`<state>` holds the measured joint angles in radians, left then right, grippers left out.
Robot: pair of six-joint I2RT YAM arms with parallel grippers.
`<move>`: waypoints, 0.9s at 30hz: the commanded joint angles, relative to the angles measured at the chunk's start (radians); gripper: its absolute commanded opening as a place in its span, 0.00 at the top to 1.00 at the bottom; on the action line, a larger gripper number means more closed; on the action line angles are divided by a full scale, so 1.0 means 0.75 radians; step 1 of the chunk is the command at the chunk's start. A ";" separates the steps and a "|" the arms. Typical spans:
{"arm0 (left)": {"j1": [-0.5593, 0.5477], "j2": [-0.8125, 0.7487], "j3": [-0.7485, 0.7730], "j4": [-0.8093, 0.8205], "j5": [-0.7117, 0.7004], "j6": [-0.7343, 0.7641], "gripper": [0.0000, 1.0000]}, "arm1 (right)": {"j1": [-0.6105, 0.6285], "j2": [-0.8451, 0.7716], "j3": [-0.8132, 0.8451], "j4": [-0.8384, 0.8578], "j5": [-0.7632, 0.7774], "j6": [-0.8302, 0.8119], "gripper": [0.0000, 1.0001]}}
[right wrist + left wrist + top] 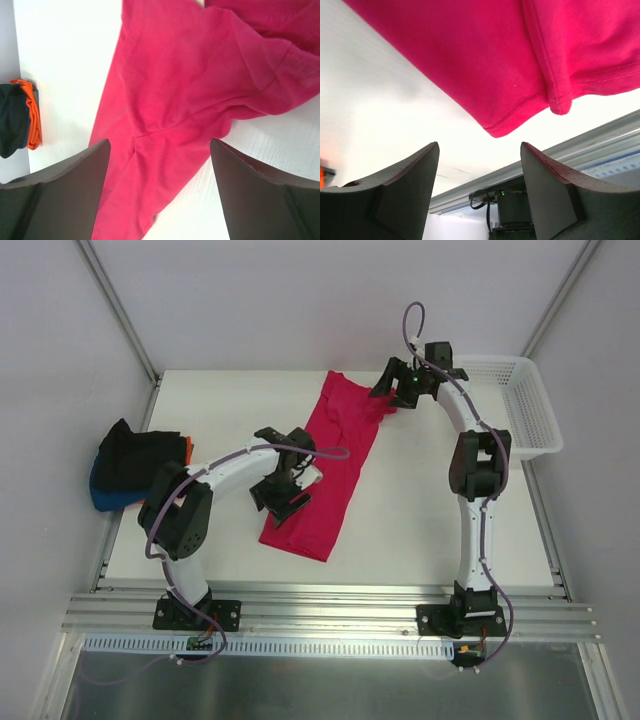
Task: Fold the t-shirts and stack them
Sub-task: Rotate the tshirt 90 degrees
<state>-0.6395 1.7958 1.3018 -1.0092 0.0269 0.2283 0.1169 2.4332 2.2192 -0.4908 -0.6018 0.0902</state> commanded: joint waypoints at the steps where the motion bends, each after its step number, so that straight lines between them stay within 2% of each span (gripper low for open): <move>1: 0.002 0.033 0.154 -0.039 -0.038 0.021 0.34 | 0.022 -0.078 0.017 0.041 -0.032 0.023 0.15; 3: -0.002 0.068 0.205 -0.043 0.058 0.007 0.34 | 0.028 -0.040 0.033 0.051 -0.032 0.039 0.15; 7: -0.010 0.164 0.299 -0.049 0.126 -0.020 0.35 | 0.059 0.034 0.076 0.080 -0.036 0.072 0.15; 15: -0.010 0.283 0.277 -0.035 0.306 -0.053 0.36 | 0.098 0.153 0.127 0.118 -0.053 0.113 0.15; 27: -0.053 0.516 0.410 -0.047 0.528 -0.104 0.36 | 0.090 0.284 0.201 0.182 -0.067 0.207 0.15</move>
<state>-0.6456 2.1387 1.5829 -1.0451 0.3267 0.1669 0.1894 2.6190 2.3157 -0.3962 -0.6403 0.2054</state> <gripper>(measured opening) 0.636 0.852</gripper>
